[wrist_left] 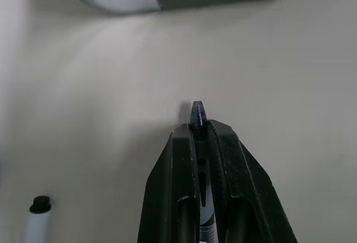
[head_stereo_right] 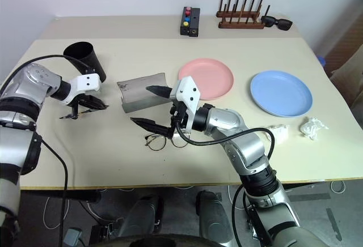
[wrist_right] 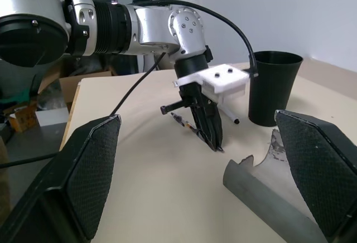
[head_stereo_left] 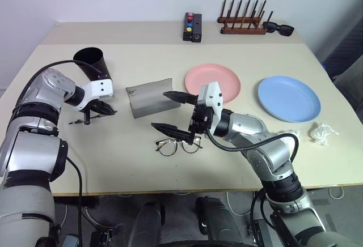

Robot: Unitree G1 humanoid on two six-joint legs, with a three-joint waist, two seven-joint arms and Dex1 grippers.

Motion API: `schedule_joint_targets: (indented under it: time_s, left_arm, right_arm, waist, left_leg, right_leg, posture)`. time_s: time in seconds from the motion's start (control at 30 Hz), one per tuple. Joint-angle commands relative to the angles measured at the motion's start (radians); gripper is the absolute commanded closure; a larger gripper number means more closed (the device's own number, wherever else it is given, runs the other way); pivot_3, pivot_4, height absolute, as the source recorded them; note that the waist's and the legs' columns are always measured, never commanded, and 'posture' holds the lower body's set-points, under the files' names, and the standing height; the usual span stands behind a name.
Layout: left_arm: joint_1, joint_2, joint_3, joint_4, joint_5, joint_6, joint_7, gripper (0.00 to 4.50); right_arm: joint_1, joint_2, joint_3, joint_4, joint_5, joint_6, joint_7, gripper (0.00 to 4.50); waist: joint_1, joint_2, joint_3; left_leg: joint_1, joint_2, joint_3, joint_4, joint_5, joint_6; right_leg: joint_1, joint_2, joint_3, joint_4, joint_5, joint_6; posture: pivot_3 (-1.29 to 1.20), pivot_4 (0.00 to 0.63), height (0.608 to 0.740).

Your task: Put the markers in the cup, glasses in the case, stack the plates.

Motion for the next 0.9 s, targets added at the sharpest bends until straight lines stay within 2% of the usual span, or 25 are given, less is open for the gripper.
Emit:
schedule_joint_targets:
  time_s: [0.03, 0.17, 0.33, 0.43, 0.53, 0.63, 0.73, 0.9]
  left_arm:
    - [-0.052, 0.040, 0.144, -0.154, -0.175, 0.147, -0.097, 4.45]
    - [-0.080, 0.070, 0.287, -0.315, -0.323, 0.323, -0.054, 4.45]
    - [-0.166, 0.032, 0.454, -0.346, -0.423, 0.340, 0.249, 4.45]
    - [-0.187, -0.013, 0.531, -0.343, -0.463, 0.298, 0.445, 4.45]
    - [-0.149, -0.041, 0.554, -0.321, -0.433, 0.175, 0.628, 4.45]
    - [-0.104, -0.054, 0.570, -0.278, -0.410, 0.048, 0.790, 4.45]
    - [-0.067, -0.065, 0.578, -0.218, -0.404, -0.033, 0.904, 4.45]
    - [-0.035, -0.076, 0.594, -0.147, -0.422, -0.099, 1.001, 4.45]
  right_arm:
    - [-0.019, -0.009, -0.027, -0.033, 0.008, -0.016, 0.012, 0.00]
    - [-0.017, -0.011, -0.030, -0.034, 0.010, -0.017, 0.018, 0.00]
    - [-0.019, -0.005, -0.020, -0.026, 0.011, -0.021, 0.033, 0.00]
    - [-0.040, 0.010, -0.017, -0.013, 0.005, -0.033, 0.039, 0.00]
    - [-0.079, 0.044, -0.023, 0.010, 0.000, -0.047, 0.023, 0.00]
    - [-0.139, 0.132, -0.054, 0.057, -0.014, -0.069, -0.074, 0.00]
    - [-0.188, 0.212, -0.094, 0.110, -0.027, -0.075, -0.176, 0.00]
    - [-0.190, 0.235, -0.088, 0.114, -0.045, -0.085, -0.201, 0.00]
  waist:
    - [0.000, 0.000, 0.000]
    - [-0.008, 0.000, 0.000]
    - [-0.020, 0.000, 0.000]
    - [-0.022, 0.000, 0.000]
    - [-0.025, 0.000, 0.000]
    - [-0.031, 0.000, 0.000]
    - [-0.026, 0.000, 0.000]
    - [-0.017, 0.000, 0.000]
  left_leg:
    - [0.000, 0.000, 0.000, 0.000, 0.000, 0.000]
    - [0.000, 0.000, 0.000, 0.000, 0.000, 0.000]
    - [0.000, 0.000, -0.001, 0.000, 0.000, 0.000]
    - [0.001, 0.000, -0.001, 0.000, 0.000, 0.000]
    - [0.001, 0.000, -0.001, 0.000, 0.000, 0.000]
    - [0.002, 0.000, -0.001, -0.001, 0.000, 0.000]
    - [0.002, 0.000, -0.001, -0.002, 0.000, 0.000]
    - [-0.001, -0.002, -0.001, -0.002, 0.000, 0.000]
  right_leg:
    - [0.000, 0.000, 0.000, 0.000, 0.000, 0.000]
    - [0.000, 0.000, 0.000, 0.000, 0.000, 0.000]
    - [0.000, 0.000, -0.001, 0.001, 0.000, 0.000]
    - [0.000, -0.001, -0.001, 0.001, 0.000, 0.000]
    - [0.000, -0.001, -0.001, 0.001, 0.000, 0.000]
    - [-0.001, -0.001, 0.000, 0.002, 0.000, 0.000]
    - [-0.003, 0.000, 0.000, 0.004, 0.001, 0.000]
    - [-0.003, -0.004, 0.000, 0.002, 0.001, 0.000]
  posture:
    - [0.00, 0.150, 0.735]
    - [0.00, 0.150, 0.735]
    - [0.00, 0.150, 0.735]
    - [0.00, 0.150, 0.735]
    - [0.00, 0.150, 0.735]
    - [0.00, 0.150, 0.735]
    - [0.00, 0.150, 0.735]
    - [0.00, 0.150, 0.735]
